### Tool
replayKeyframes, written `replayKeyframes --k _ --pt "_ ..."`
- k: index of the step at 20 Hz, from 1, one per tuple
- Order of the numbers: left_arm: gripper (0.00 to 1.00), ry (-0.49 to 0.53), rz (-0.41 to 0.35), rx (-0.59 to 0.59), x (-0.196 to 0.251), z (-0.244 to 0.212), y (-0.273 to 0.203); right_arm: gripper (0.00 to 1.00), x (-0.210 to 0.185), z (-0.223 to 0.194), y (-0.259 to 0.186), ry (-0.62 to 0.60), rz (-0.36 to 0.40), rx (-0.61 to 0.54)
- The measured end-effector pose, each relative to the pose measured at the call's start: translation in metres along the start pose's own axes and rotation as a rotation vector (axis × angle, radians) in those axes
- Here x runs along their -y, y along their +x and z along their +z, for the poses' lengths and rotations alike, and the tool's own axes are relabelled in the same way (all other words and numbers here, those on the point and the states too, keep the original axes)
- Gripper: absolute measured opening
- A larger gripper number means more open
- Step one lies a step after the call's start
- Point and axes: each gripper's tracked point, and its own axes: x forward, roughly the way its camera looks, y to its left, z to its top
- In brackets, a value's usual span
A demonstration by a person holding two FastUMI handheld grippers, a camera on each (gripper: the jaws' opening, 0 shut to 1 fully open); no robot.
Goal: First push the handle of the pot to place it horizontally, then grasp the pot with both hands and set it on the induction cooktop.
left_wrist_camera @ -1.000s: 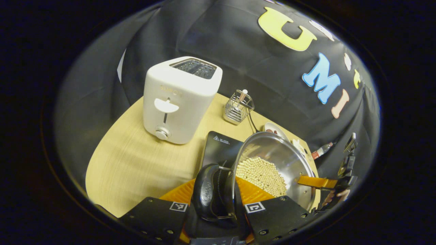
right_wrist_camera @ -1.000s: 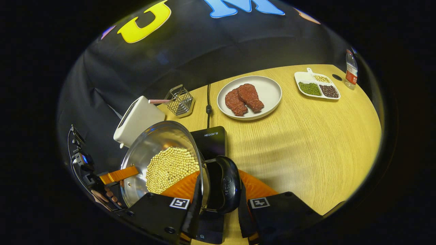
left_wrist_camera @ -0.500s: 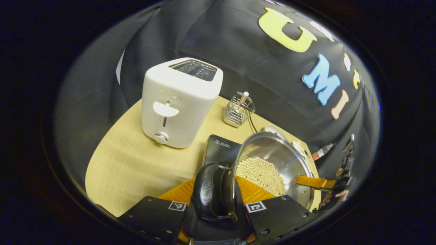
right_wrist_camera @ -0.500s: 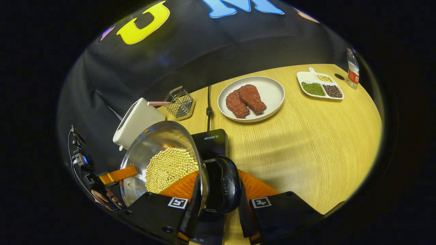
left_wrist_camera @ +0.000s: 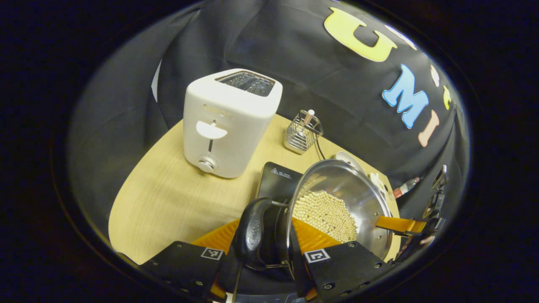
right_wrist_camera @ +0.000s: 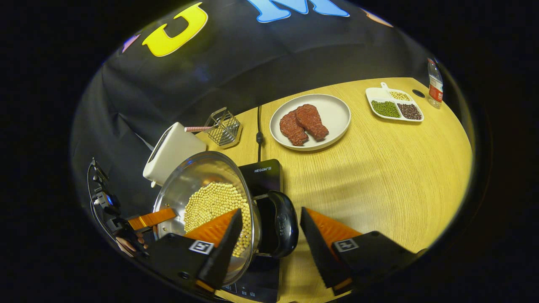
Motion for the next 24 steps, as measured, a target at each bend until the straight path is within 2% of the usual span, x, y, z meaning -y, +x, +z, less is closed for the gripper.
replayKeyframes --k 2,4,5,7,12,18,19,21,23,24 --pt "0.55 0.015 0.047 0.010 -0.005 0.004 -0.006 0.97 0.003 0.001 -0.010 -0.017 -0.002 0.009" --pt "0.85 0.044 0.103 0.059 -0.011 0.017 -0.023 0.98 0.007 0.005 -0.021 -0.039 -0.010 0.033" --pt "0.93 0.042 0.112 0.064 -0.011 0.017 -0.023 0.98 0.009 0.008 -0.028 -0.048 -0.013 0.046" --pt "0.93 0.048 0.140 0.096 -0.008 0.028 -0.044 0.98 0.015 0.014 -0.046 -0.058 -0.023 0.083" --pt "0.93 0.168 0.191 0.246 0.015 0.061 -0.104 0.98 0.042 0.042 -0.112 -0.055 -0.068 0.234" --pt "0.93 0.262 0.202 0.445 0.096 0.078 -0.181 0.98 0.095 0.074 -0.212 -0.112 -0.177 0.440" --pt "0.89 0.269 0.198 0.477 0.113 0.080 -0.194 0.98 0.104 0.080 -0.229 -0.117 -0.195 0.476" --pt "0.93 0.272 0.186 0.541 0.146 0.080 -0.218 0.98 0.122 0.089 -0.264 -0.128 -0.228 0.555" --pt "0.89 0.278 0.168 0.605 0.181 0.075 -0.247 0.98 0.138 0.091 -0.300 -0.124 -0.264 0.616" --pt "0.93 0.287 0.161 0.637 0.198 0.072 -0.260 0.98 0.147 0.091 -0.315 -0.120 -0.280 0.640"
